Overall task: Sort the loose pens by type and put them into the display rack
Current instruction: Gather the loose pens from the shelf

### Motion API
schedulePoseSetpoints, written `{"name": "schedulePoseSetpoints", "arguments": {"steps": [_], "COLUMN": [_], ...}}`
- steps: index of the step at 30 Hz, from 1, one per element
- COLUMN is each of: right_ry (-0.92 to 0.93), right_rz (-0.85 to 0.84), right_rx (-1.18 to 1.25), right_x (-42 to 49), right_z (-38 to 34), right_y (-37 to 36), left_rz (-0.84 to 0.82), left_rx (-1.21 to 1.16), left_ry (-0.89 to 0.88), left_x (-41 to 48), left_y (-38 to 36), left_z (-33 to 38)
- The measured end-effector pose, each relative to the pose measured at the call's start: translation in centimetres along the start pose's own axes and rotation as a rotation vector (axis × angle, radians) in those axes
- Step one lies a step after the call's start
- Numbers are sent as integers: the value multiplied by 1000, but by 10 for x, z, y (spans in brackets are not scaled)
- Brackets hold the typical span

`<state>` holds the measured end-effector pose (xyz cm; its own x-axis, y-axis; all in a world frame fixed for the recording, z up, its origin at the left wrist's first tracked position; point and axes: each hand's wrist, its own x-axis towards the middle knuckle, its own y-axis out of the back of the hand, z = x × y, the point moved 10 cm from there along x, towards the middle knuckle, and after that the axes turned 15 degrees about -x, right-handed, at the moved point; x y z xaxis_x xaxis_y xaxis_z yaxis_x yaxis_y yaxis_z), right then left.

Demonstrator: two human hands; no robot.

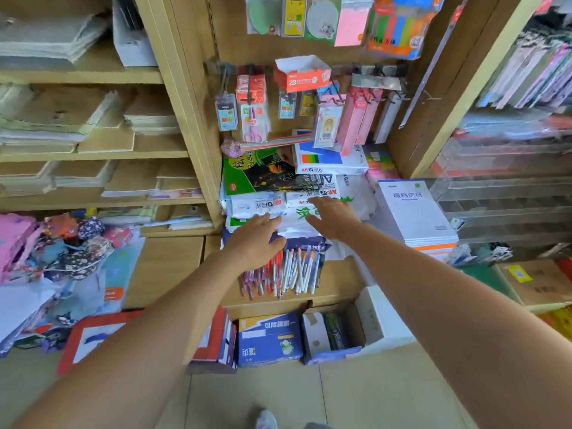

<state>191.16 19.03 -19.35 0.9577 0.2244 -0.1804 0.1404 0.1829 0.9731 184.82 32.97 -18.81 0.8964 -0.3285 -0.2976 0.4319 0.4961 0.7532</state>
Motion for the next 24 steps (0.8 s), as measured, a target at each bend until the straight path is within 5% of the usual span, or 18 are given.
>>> {"name": "schedulePoseSetpoints", "arguments": {"steps": [24], "right_ry": [40], "right_rz": [-241], "right_rx": [109], "right_x": [167], "right_z": [-21], "right_y": [-168], "left_rz": [-95], "left_rx": [-121], "left_ry": [114], "left_x": [178], "left_y": [-59], "left_z": [-144]}}
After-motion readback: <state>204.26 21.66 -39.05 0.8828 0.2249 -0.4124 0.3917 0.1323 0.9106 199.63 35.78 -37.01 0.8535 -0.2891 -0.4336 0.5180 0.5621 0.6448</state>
